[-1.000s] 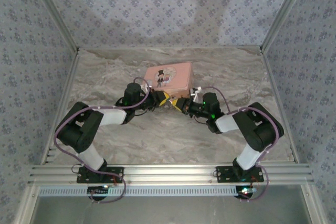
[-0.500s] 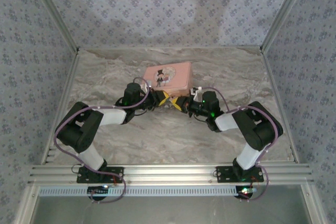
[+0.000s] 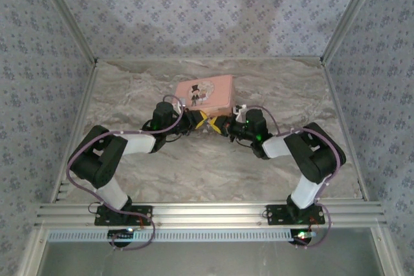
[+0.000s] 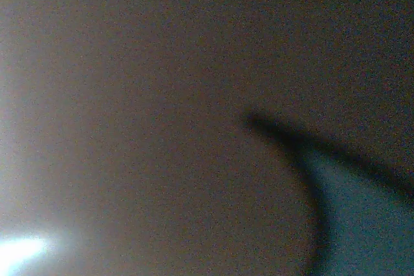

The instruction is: Unlock the padlock with the key

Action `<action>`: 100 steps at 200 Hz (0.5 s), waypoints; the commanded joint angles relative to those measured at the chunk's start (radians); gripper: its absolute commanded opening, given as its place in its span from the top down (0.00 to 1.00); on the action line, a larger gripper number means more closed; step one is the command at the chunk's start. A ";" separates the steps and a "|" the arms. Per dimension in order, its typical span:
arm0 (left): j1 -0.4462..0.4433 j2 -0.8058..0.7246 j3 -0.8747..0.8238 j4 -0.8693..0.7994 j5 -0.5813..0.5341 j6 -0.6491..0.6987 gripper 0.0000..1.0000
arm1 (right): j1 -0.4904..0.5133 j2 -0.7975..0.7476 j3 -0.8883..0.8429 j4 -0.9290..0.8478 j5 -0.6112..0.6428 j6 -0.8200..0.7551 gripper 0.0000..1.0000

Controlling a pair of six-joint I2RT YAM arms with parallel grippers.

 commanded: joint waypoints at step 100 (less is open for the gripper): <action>-0.159 0.027 0.107 0.113 0.204 -0.026 1.00 | 0.054 0.007 0.145 -0.204 0.110 -0.093 1.00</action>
